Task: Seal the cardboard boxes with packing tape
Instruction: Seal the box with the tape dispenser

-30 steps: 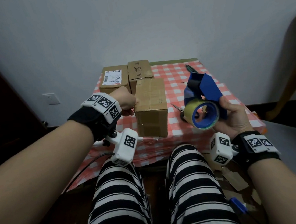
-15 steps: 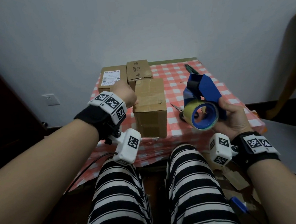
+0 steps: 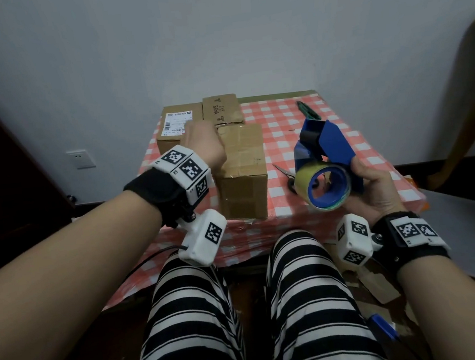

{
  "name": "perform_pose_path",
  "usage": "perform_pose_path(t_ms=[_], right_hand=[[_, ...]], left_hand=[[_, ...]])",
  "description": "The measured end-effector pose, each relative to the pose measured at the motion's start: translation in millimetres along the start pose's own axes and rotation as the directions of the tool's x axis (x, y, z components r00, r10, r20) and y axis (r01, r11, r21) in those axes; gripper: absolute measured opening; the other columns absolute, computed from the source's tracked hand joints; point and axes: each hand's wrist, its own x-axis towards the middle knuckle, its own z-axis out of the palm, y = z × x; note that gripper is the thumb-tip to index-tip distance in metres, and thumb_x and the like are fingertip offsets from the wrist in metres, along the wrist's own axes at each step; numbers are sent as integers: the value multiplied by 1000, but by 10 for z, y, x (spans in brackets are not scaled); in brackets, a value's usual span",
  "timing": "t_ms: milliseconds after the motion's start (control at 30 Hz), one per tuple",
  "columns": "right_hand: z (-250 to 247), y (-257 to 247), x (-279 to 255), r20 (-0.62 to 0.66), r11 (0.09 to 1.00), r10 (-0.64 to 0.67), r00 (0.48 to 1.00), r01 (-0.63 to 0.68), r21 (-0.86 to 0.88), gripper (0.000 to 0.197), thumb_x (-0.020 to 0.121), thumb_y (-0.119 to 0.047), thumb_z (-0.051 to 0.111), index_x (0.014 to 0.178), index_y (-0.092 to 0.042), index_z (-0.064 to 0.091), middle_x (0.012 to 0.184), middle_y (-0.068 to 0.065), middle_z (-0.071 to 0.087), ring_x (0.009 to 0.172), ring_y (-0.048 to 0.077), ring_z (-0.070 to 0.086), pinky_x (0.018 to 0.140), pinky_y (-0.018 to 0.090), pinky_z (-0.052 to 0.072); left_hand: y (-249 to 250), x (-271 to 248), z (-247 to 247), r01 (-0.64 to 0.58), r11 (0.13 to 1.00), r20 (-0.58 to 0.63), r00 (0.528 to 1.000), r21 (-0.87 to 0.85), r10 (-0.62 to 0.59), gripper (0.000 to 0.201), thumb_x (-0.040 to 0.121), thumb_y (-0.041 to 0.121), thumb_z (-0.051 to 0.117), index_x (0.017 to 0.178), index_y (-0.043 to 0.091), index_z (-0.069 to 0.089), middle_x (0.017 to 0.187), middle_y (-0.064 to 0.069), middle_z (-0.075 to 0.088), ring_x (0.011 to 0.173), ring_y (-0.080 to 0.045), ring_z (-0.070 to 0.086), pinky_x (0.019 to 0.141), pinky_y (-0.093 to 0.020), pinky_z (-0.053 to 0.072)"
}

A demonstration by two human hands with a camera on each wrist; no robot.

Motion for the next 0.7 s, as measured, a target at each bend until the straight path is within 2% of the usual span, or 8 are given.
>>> perform_pose_path(t_ms=[67, 100, 200, 300, 433, 533, 567, 700], right_hand=[[-7, 1, 8, -4, 1000, -3, 1000, 3, 4, 47, 80, -21, 66, 124, -7, 58, 104, 7, 72, 95, 24, 69, 82, 38, 57], [-13, 0, 11, -9, 1000, -1, 1000, 1, 8, 51, 76, -21, 72, 123, -7, 59, 105, 7, 72, 96, 24, 69, 85, 39, 56], [-19, -22, 6, -11, 1000, -6, 1000, 6, 26, 34, 82, -19, 59, 114, -8, 65, 99, 6, 73, 89, 22, 70, 78, 35, 58], [-8, -34, -10, -17, 999, -20, 1000, 21, 32, 31, 87, -17, 48, 95, -11, 77, 94, 6, 74, 84, 21, 71, 72, 33, 58], [13, -29, -36, -21, 997, -12, 1000, 14, 70, 35, 92, -16, 42, 94, -10, 77, 96, 7, 73, 84, 22, 71, 70, 34, 58], [-8, -28, -28, 6, 997, -4, 1000, 4, 77, 31, 90, -15, 47, 111, -8, 68, 100, 9, 73, 87, 24, 72, 71, 36, 59], [-24, -32, -26, 16, 998, -1, 1000, 0, 62, 36, 87, -15, 55, 121, -7, 62, 106, 10, 72, 93, 26, 71, 76, 39, 58], [-125, -29, -12, 14, 1000, 26, 1000, -26, 11, 101, 59, -23, 90, 145, -3, 41, 126, 12, 63, 114, 29, 61, 103, 47, 46]], left_hand=[[35, -26, -14, -53, 993, 38, 998, -101, 57, 25, 80, -14, 59, 91, 7, 66, 94, -6, 58, 78, -20, 61, 55, -21, 53], [47, -41, -9, -71, 984, 61, 995, -162, 82, 26, 83, -10, 59, 97, 11, 65, 96, -3, 58, 82, -19, 61, 57, -20, 52], [38, -89, 9, -113, 959, 228, 958, -260, 175, 45, 89, 23, 67, 132, 20, 54, 135, -1, 53, 121, -17, 53, 94, -25, 45], [2, -112, 17, -197, 975, 462, 859, -100, 221, 86, 79, 44, 72, 151, 28, 28, 155, 2, 31, 138, -17, 34, 109, -27, 28], [-18, -122, 57, -299, 953, 516, 825, 49, 232, 93, 81, 41, 71, 154, 31, 15, 162, 6, 4, 147, -19, 12, 116, -32, 16], [-24, -100, 89, -358, 919, 551, 806, 166, 215, 95, 86, 46, 64, 155, 29, 2, 162, 5, -11, 149, -18, -2, 119, -36, 7], [-22, -93, 94, -371, 907, 561, 802, 197, 206, 96, 87, 47, 62, 155, 26, -2, 161, 4, -13, 149, -17, -5, 120, -37, 5], [17, -86, 123, -423, 853, 579, 794, 305, 186, 98, 90, 51, 55, 152, 17, -14, 160, -3, -20, 148, -18, -15, 121, -39, -1]])
